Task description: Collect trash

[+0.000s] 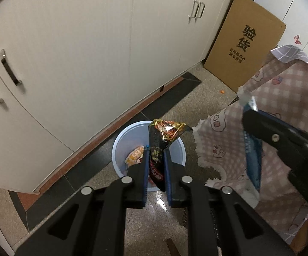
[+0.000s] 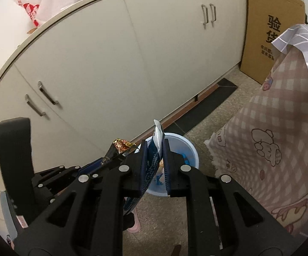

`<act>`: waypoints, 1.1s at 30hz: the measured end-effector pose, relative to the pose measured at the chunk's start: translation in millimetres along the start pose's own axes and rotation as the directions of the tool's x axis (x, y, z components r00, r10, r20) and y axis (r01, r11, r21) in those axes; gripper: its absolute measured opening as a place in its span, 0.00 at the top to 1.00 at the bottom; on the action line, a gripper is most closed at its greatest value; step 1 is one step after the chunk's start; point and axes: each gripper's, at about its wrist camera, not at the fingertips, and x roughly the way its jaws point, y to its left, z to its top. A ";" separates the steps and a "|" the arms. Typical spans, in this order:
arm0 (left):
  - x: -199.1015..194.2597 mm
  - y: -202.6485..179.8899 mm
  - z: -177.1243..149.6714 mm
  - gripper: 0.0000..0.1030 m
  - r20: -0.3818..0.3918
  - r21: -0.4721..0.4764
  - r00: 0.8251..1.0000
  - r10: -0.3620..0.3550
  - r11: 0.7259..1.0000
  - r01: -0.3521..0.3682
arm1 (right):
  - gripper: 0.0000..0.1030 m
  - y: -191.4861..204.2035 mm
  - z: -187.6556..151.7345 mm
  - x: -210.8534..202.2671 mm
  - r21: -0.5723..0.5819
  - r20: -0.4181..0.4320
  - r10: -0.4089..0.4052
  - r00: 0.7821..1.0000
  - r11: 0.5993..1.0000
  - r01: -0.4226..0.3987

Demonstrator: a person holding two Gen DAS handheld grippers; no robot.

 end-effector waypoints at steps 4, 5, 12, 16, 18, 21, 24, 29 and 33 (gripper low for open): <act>10.9 -4.2 7.8 0.79 -0.002 -0.003 1.000 -0.009 1.000 0.009 | 0.86 -9.4 1.3 5.5 0.022 0.015 -0.018 1.000 1.000 0.017; 10.1 -3.9 7.5 0.69 -0.001 -0.005 1.000 -0.013 1.000 0.013 | 0.86 -10.0 1.8 7.3 0.026 0.017 -0.021 1.000 0.999 0.021; -0.2 0.3 2.9 0.44 0.055 -0.030 0.998 0.011 0.999 -0.010 | 0.86 -16.2 0.4 14.3 0.038 0.017 -0.029 0.999 0.999 0.029; -4.6 2.4 1.2 0.41 0.067 -0.027 0.997 0.048 0.999 -0.046 | 0.86 -12.0 -0.1 17.2 0.032 0.011 -0.024 1.000 0.999 0.024; -6.4 5.4 1.7 0.41 0.065 -0.036 0.997 0.045 0.998 -0.042 | 0.86 -10.3 -0.2 18.9 0.029 0.009 -0.021 1.000 0.999 0.021; -8.7 8.8 2.5 0.41 0.068 -0.044 0.997 0.045 0.998 -0.042 | 0.86 -6.7 0.2 21.8 0.026 0.007 -0.018 1.000 0.999 0.017; -12.6 11.3 2.5 0.39 0.074 -0.051 0.996 0.054 0.997 -0.050 | 0.86 -3.5 2.1 21.6 0.022 0.014 -0.016 1.000 1.000 0.016; -22.0 17.4 1.6 0.36 0.094 -0.057 0.993 0.072 0.996 -0.067 | 0.86 2.5 7.5 18.3 0.012 0.042 -0.009 0.999 1.000 0.009; -26.4 23.2 3.5 0.33 0.101 -0.065 0.991 0.092 0.994 -0.086 | 0.84 5.6 17.6 17.5 0.016 0.073 -0.012 0.997 1.000 0.011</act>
